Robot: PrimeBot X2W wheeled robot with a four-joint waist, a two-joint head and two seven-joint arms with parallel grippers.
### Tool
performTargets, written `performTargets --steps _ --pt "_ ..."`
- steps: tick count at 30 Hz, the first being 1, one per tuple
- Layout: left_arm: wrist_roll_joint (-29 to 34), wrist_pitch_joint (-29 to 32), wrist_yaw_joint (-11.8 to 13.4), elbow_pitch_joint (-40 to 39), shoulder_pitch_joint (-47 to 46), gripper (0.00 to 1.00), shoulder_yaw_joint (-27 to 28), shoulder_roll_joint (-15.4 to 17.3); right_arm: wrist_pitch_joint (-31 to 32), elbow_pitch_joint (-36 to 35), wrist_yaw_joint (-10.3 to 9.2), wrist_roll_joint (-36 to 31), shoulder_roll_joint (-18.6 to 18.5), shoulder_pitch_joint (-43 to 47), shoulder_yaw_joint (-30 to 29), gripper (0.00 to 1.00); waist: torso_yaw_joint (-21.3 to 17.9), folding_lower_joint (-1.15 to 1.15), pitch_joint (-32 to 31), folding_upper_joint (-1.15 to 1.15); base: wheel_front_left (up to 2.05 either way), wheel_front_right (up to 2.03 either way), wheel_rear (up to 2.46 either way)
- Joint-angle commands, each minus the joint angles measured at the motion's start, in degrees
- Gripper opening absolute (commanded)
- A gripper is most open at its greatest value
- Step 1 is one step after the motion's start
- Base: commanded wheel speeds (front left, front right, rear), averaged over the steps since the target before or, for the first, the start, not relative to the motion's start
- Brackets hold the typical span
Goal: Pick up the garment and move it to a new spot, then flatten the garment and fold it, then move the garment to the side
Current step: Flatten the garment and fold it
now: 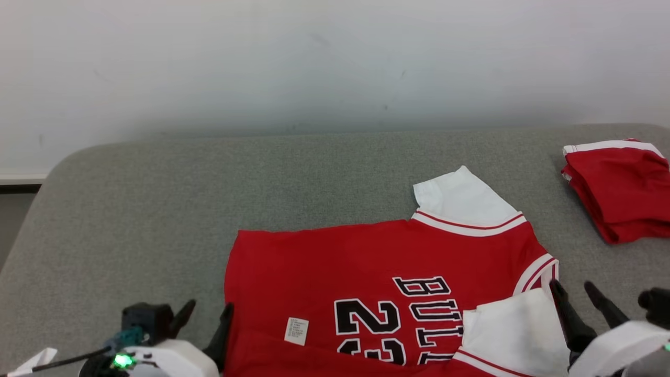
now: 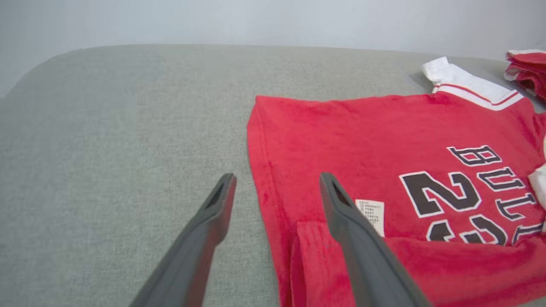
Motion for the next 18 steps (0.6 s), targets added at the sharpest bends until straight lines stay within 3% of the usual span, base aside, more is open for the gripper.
performTargets --steps 1,8,14,18 --pt "0.7 -0.3 -0.5 0.3 -2.7 1.0 0.1 -0.1 0.0 0.2 -0.14 0.3 -0.7 -3.4 1.5 1.0 -0.1 0.0 1.6 0.0 0.0 0.0 0.0" --pt "1.9 1.0 -5.2 6.5 -14.7 1.0 -1.0 -2.0 -1.6 4.1 -0.14 0.1 -5.0 -18.7 6.4 1.0 1.2 0.0 8.7 0.0 0.0 0.0 0.0" --pt "2.9 2.7 -10.0 13.9 -24.6 1.0 -3.1 -4.2 -3.1 12.0 -0.14 1.3 -9.5 -31.8 11.9 1.0 3.0 0.0 14.5 0.0 0.0 0.0 0.0" --pt "3.2 3.7 -11.7 16.9 -29.6 1.0 -4.1 -5.5 -3.6 18.3 -0.14 3.2 -12.3 -39.6 17.8 1.0 3.5 0.0 17.7 0.0 0.0 0.0 0.0"
